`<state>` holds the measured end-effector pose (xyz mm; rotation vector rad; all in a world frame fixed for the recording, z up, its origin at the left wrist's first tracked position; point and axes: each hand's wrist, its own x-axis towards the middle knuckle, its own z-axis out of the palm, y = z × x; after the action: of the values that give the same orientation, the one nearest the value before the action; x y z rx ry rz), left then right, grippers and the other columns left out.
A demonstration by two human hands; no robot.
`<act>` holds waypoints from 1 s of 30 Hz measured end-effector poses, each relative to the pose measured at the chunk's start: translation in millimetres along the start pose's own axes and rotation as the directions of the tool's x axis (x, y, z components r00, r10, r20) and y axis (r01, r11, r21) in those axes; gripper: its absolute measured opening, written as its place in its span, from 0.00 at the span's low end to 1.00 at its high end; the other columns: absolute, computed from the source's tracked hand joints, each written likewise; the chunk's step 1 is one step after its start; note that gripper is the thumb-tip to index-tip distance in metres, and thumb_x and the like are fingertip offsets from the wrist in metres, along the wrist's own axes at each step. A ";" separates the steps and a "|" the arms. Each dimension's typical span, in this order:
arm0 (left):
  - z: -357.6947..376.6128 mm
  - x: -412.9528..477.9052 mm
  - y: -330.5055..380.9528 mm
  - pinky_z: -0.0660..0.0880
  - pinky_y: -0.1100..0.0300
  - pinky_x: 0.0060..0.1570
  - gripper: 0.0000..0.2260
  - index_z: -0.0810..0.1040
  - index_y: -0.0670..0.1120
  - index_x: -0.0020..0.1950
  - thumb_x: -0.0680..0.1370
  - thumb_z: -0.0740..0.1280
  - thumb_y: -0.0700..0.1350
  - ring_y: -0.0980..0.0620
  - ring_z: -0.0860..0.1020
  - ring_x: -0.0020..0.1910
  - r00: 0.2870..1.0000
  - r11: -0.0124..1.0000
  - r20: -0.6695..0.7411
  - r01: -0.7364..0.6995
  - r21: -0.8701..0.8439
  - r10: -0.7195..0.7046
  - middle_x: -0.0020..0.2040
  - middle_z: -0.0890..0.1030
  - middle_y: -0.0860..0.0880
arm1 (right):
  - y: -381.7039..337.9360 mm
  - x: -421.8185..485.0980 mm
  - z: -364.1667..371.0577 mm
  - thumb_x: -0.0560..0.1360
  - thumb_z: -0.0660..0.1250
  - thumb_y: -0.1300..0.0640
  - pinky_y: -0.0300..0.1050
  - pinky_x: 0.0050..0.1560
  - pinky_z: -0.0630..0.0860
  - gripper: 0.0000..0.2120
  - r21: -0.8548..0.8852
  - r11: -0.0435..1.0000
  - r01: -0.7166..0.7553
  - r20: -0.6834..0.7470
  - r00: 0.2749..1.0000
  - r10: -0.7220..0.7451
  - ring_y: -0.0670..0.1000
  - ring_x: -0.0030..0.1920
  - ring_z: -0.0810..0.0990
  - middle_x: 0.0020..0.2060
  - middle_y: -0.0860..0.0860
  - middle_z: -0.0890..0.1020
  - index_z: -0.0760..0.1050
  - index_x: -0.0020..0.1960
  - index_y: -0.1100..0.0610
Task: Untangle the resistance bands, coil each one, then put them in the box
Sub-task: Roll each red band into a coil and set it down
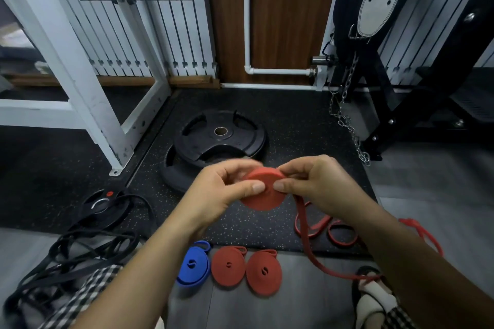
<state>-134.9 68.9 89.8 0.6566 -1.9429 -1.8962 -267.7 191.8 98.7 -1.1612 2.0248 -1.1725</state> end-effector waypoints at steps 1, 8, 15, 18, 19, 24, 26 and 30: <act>1.5 -0.6 -0.4 0.77 0.67 0.38 0.09 0.81 0.46 0.45 0.69 0.70 0.34 0.58 0.80 0.36 1.000 1.000 -0.006 0.002 0.024 -0.002 0.37 0.83 0.50 | -0.3 -0.6 1.1 0.69 0.73 0.58 0.38 0.43 0.78 0.07 -0.053 0.999 0.007 0.001 1.000 -0.007 0.41 0.38 0.83 0.35 0.46 0.84 0.80 0.40 0.45; 5.2 3.8 3.1 0.78 0.64 0.33 0.07 0.80 0.44 0.43 0.67 0.68 0.37 0.57 0.81 0.32 0.978 0.926 -0.187 0.015 -0.377 -0.092 0.33 0.83 0.50 | -2.4 -1.0 1.1 0.68 0.72 0.60 0.33 0.32 0.73 0.04 0.318 0.938 -0.140 0.079 0.990 0.121 0.41 0.31 0.80 0.30 0.47 0.83 0.80 0.42 0.53; 6.6 3.3 -1.5 0.77 0.66 0.31 0.11 0.78 0.44 0.48 0.66 0.68 0.40 0.56 0.81 0.34 0.975 0.849 -0.079 0.140 -0.509 -0.208 0.40 0.83 0.47 | 0.0 -2.3 3.9 0.72 0.68 0.62 0.31 0.36 0.75 0.05 0.394 0.914 -0.099 0.030 0.995 0.095 0.40 0.34 0.81 0.32 0.47 0.84 0.81 0.44 0.54; 0.0 2.8 1.1 0.77 0.65 0.39 0.14 0.79 0.46 0.49 0.64 0.69 0.44 0.56 0.80 0.38 0.995 0.975 0.006 0.098 -0.199 -0.099 0.41 0.82 0.48 | 3.7 -2.0 -0.6 0.72 0.70 0.60 0.37 0.40 0.77 0.06 0.119 0.991 -0.058 0.022 0.998 0.056 0.43 0.37 0.81 0.35 0.48 0.84 0.81 0.45 0.50; 0.1 2.4 1.1 0.77 0.65 0.40 0.13 0.80 0.47 0.48 0.63 0.70 0.45 0.56 0.80 0.38 0.998 0.990 0.019 0.067 -0.126 -0.065 0.40 0.82 0.49 | 3.9 -2.7 0.3 0.72 0.71 0.58 0.38 0.41 0.78 0.05 -0.006 0.999 -0.033 0.022 0.999 0.034 0.42 0.37 0.81 0.35 0.47 0.84 0.82 0.45 0.49; 10.5 4.5 -4.1 0.73 0.66 0.29 0.08 0.79 0.46 0.40 0.64 0.69 0.46 0.58 0.77 0.30 0.992 0.975 -0.082 0.074 -0.211 -0.093 0.32 0.81 0.51 | -0.2 -2.5 7.6 0.71 0.71 0.59 0.36 0.44 0.77 0.06 0.058 0.998 0.015 0.022 1.000 -0.016 0.40 0.39 0.82 0.37 0.46 0.84 0.81 0.46 0.49; 15.5 4.5 -2.7 0.74 0.66 0.28 0.06 0.78 0.45 0.41 0.67 0.68 0.44 0.58 0.77 0.28 0.987 0.936 -0.071 0.110 -0.335 -0.142 0.31 0.81 0.51 | -0.8 -1.5 6.6 0.71 0.70 0.60 0.40 0.48 0.79 0.08 0.126 0.992 0.009 0.023 1.000 -0.012 0.44 0.43 0.83 0.40 0.48 0.85 0.80 0.46 0.49; 19.5 3.2 -3.0 0.75 0.66 0.31 0.09 0.79 0.44 0.46 0.68 0.67 0.46 0.56 0.78 0.33 0.993 0.944 -0.038 0.096 -0.315 -0.114 0.36 0.82 0.49 | 0.1 -3.5 5.2 0.73 0.69 0.60 0.42 0.48 0.80 0.08 0.110 0.994 0.028 0.014 0.999 -0.030 0.45 0.43 0.84 0.41 0.49 0.85 0.78 0.45 0.47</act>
<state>-148.0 83.4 85.6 0.7191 -1.5503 -2.1634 -262.1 192.7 96.1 -1.1462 1.9124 -1.2680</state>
